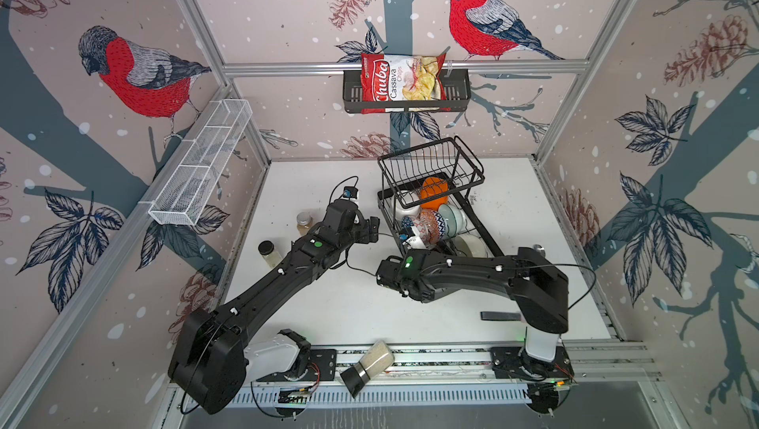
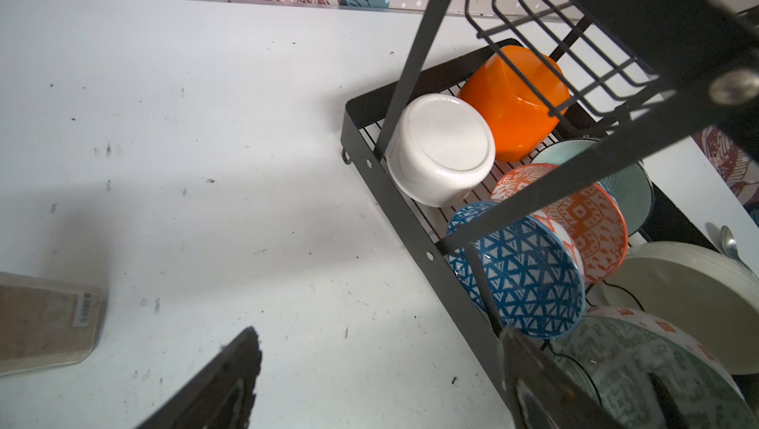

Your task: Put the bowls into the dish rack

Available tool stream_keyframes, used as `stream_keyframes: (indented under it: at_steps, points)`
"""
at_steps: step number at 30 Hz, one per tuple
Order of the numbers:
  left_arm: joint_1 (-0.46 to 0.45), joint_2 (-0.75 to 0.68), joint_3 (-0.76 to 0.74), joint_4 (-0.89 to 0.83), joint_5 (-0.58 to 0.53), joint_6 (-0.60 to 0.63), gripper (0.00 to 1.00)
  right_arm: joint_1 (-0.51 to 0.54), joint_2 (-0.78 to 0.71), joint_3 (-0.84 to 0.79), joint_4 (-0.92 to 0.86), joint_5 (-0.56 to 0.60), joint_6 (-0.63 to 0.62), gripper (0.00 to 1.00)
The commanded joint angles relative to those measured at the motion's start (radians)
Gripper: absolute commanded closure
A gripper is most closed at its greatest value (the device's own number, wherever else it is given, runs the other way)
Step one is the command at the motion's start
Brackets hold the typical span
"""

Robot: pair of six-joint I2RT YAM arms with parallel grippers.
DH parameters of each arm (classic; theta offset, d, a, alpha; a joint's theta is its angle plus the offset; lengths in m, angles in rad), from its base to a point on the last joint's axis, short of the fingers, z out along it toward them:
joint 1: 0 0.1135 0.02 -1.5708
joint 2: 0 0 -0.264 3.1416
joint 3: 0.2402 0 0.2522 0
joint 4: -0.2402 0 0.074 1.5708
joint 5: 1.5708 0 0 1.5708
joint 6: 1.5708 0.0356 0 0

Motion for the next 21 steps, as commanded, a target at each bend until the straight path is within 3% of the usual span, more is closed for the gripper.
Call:
stream_keyframes:
  at_steps: [1,6,12,16,21]
  points:
    - [0.023,-0.020,0.003,-0.001,0.010,-0.037,0.09,-0.020,-0.079,-0.018,0.125,-0.040,-0.088,0.14]
    - [0.057,-0.050,-0.004,-0.008,0.009,-0.062,0.08,-0.086,-0.218,-0.077,0.251,-0.110,-0.146,0.00]
    - [0.083,-0.078,-0.018,0.000,-0.009,-0.087,0.06,-0.209,-0.334,-0.131,0.323,-0.183,-0.150,0.01]
    - [0.095,-0.117,-0.031,-0.013,-0.109,-0.089,0.03,-0.305,-0.424,-0.185,0.418,-0.264,-0.183,0.01]
    - [0.114,-0.179,-0.057,-0.047,-0.323,-0.115,0.03,-0.490,-0.547,-0.237,0.470,-0.328,-0.179,0.01]
